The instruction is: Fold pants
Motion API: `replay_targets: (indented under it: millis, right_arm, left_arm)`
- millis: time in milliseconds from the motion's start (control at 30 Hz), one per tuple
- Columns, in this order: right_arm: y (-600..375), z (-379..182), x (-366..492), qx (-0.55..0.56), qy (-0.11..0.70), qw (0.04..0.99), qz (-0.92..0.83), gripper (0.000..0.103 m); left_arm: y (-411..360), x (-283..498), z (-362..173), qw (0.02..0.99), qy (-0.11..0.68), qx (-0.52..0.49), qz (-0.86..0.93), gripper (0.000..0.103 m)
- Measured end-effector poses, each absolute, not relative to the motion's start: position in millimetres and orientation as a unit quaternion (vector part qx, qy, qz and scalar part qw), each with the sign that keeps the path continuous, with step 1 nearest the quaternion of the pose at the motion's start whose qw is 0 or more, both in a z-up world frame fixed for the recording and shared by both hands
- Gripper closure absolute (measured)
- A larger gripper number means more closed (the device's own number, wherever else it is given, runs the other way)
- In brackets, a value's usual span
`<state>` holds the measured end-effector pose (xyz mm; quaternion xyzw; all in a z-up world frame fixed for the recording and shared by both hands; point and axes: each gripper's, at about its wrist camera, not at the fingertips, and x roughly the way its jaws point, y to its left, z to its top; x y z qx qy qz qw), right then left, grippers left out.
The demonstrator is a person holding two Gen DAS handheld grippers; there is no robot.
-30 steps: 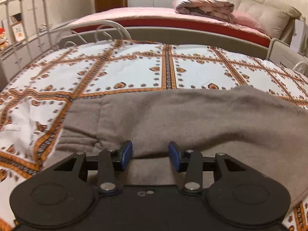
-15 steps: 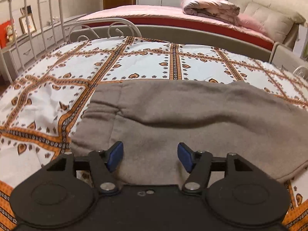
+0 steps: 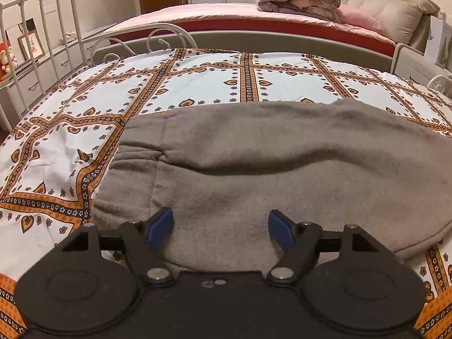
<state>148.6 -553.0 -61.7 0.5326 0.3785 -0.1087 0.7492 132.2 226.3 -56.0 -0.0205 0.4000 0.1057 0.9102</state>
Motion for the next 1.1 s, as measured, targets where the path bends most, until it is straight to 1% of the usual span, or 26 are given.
replay_targets:
  millis: [100, 167, 200, 233, 300, 367, 433, 467, 533, 667, 733, 800, 833, 900, 967, 1033, 1100]
  right_arm:
    - [-553.8, -52.3, 143.6, 0.532, 0.354, 0.761, -0.117, 0.054]
    - [-552.2, -51.7, 146.2, 0.523, 0.359, 0.764, -0.118, 0.054]
    - [-551.0, -53.0, 148.5, 0.518, 0.361, 0.765, -0.122, 0.056]
    - [-552.2, -52.4, 148.9, 0.517, 0.358, 0.768, -0.123, 0.06]
    - [-553.1, -57.1, 151.3, 0.524, 0.359, 0.762, -0.125, 0.062]
    - [-554.2, -61.4, 154.1, 0.52, 0.366, 0.761, -0.127, 0.075]
    - [-553.3, -62.9, 160.7, 0.509, 0.375, 0.764, -0.131, 0.08]
    - [-552.7, -62.8, 161.0, 0.504, 0.376, 0.767, -0.128, 0.085]
    - [-551.0, -61.0, 165.8, 0.493, 0.376, 0.776, -0.115, 0.09]
    - [-555.1, -52.9, 151.1, 0.526, 0.338, 0.776, -0.083, 0.092]
    - [-555.9, -54.2, 149.2, 0.505, 0.361, 0.778, -0.098, 0.091]
    - [-558.9, -57.5, 146.6, 0.513, 0.367, 0.768, -0.108, 0.091]
    - [-561.0, -59.3, 144.3, 0.527, 0.365, 0.76, -0.107, 0.089]
    - [-562.9, -62.6, 140.0, 0.55, 0.361, 0.746, -0.099, 0.076]
    - [-561.0, -64.4, 141.9, 0.549, 0.367, 0.744, -0.099, 0.056]
    - [-558.3, -69.2, 148.8, 0.549, 0.376, 0.739, -0.104, 0.042]
    - [-554.2, -69.3, 156.2, 0.536, 0.376, 0.748, -0.106, 0.044]
  left_arm:
    - [225.9, 130.8, -56.3, 0.911, 0.399, -0.017, 0.102, 0.035]
    - [225.4, 130.8, -56.7, 0.911, 0.399, -0.015, 0.101, 0.035]
    - [225.2, 131.0, -56.8, 0.911, 0.399, -0.015, 0.101, 0.035]
    - [225.1, 131.6, -56.8, 0.911, 0.399, -0.014, 0.102, 0.035]
    - [225.3, 131.6, -57.0, 0.911, 0.399, -0.015, 0.102, 0.035]
    - [225.6, 131.2, -55.6, 0.912, 0.396, -0.016, 0.101, 0.035]
    - [228.7, 130.6, -52.4, 0.915, 0.389, -0.026, 0.104, 0.037]
    - [230.4, 130.0, -52.4, 0.915, 0.389, -0.033, 0.104, 0.037]
    - [230.9, 130.6, -54.2, 0.914, 0.392, -0.031, 0.102, 0.037]
    - [227.4, 131.7, -55.7, 0.913, 0.395, -0.017, 0.102, 0.036]
    - [228.5, 132.0, -55.6, 0.913, 0.395, -0.022, 0.103, 0.036]
    - [229.5, 132.1, -55.2, 0.913, 0.394, -0.027, 0.104, 0.036]
    - [229.5, 132.0, -55.1, 0.913, 0.393, -0.028, 0.104, 0.036]
    - [228.8, 131.7, -55.4, 0.913, 0.394, -0.025, 0.103, 0.036]
    - [228.7, 131.7, -55.5, 0.913, 0.394, -0.024, 0.102, 0.036]
    - [228.3, 131.7, -55.6, 0.913, 0.394, -0.025, 0.103, 0.036]
    - [228.4, 131.4, -56.0, 0.913, 0.394, -0.025, 0.103, 0.036]
